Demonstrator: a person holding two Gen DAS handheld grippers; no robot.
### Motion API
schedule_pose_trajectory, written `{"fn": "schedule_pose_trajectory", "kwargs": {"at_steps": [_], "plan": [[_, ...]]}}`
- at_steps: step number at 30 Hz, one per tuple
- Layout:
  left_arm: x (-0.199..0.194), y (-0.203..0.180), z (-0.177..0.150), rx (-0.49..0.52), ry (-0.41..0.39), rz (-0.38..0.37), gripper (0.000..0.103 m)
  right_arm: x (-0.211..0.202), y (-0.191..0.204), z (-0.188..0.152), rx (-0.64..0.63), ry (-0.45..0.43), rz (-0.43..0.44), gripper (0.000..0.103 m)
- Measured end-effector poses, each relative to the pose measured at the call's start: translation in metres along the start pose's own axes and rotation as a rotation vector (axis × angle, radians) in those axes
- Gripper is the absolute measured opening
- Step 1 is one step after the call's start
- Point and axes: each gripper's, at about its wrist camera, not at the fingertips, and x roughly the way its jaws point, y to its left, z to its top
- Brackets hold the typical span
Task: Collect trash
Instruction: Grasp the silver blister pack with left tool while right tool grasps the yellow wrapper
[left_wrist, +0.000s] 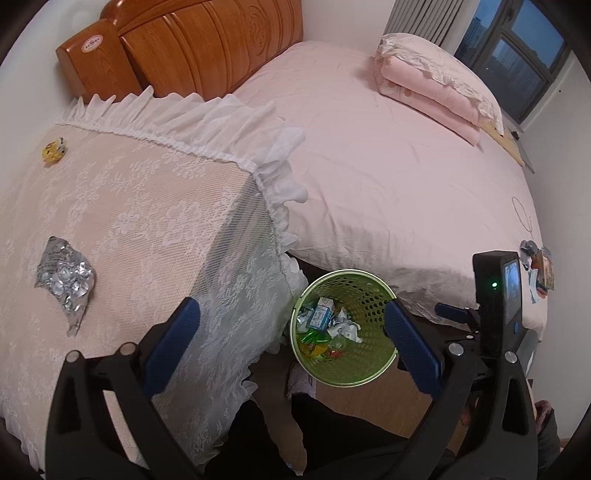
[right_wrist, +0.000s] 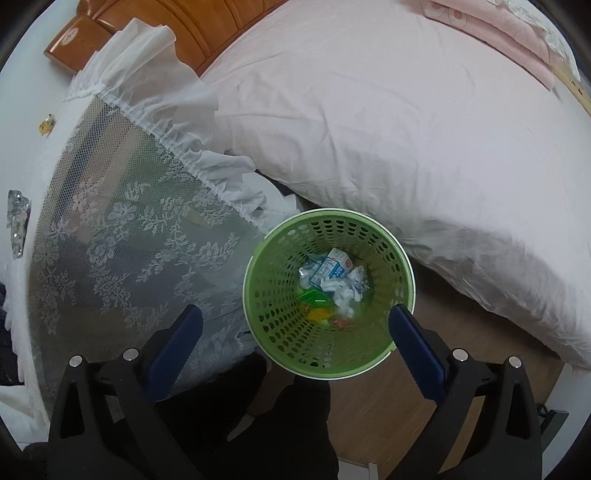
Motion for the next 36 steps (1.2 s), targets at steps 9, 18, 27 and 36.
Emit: {"fn": "schedule_pose_trajectory", "kwargs": {"at_steps": [9, 18, 27, 36], "plan": [[-0.015, 0.066, -0.01, -0.125, -0.022, 0.088, 0.095, -0.029, 0.029, 0.022, -0.062, -0.067, 0.003, 0.1], [-0.033, 0.137, -0.013, 0.113, -0.063, 0.228, 0.095, -0.05, 0.069, 0.037, -0.107, -0.101, 0.032, 0.1], [-0.002, 0.191, -0.007, 0.388, 0.046, 0.113, 0.095, -0.052, 0.122, 0.029, -0.077, -0.085, 0.057, 0.1], [0.028, 0.201, 0.004, 0.435, 0.035, 0.015, 0.095, -0.052, 0.17, 0.021, -0.094, -0.078, 0.053, 0.1]]}}
